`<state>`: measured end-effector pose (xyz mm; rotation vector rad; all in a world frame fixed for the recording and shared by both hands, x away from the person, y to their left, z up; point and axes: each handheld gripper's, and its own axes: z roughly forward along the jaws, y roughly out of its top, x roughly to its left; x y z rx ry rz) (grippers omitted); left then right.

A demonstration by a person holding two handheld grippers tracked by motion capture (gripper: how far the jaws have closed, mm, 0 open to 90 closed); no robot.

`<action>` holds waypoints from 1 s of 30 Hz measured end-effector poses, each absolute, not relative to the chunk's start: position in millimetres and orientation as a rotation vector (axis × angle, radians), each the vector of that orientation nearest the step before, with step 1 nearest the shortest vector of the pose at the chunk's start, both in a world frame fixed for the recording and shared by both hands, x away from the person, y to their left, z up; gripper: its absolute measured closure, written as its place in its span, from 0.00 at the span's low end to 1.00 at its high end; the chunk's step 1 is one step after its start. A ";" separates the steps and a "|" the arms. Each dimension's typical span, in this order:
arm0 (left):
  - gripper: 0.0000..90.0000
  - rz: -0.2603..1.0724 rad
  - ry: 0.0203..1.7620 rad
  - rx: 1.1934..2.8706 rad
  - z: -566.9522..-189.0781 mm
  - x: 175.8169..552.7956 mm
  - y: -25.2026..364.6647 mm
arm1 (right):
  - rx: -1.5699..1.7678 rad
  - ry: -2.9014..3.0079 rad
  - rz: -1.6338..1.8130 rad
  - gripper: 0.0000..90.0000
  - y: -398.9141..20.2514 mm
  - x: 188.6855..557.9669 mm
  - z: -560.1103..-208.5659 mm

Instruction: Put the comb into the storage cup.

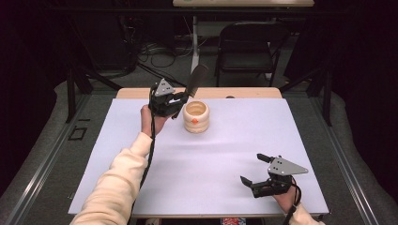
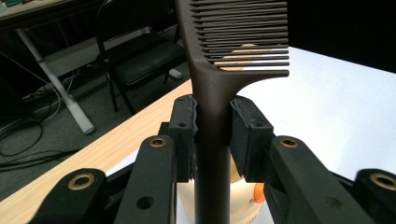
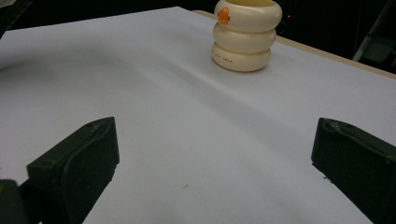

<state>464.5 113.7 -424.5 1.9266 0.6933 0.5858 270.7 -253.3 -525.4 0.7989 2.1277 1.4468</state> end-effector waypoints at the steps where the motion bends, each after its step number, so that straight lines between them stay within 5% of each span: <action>1: 0.80 0.588 0.692 1.926 -424.1 464.9 113.0 | 0.796 2.128 1.446 0.00 -253.4 270.8 -525.5; 30: 0.80 0.587 0.683 1.888 -422.2 474.9 96.9 | 0.797 2.128 1.446 0.00 -254.0 270.8 -525.4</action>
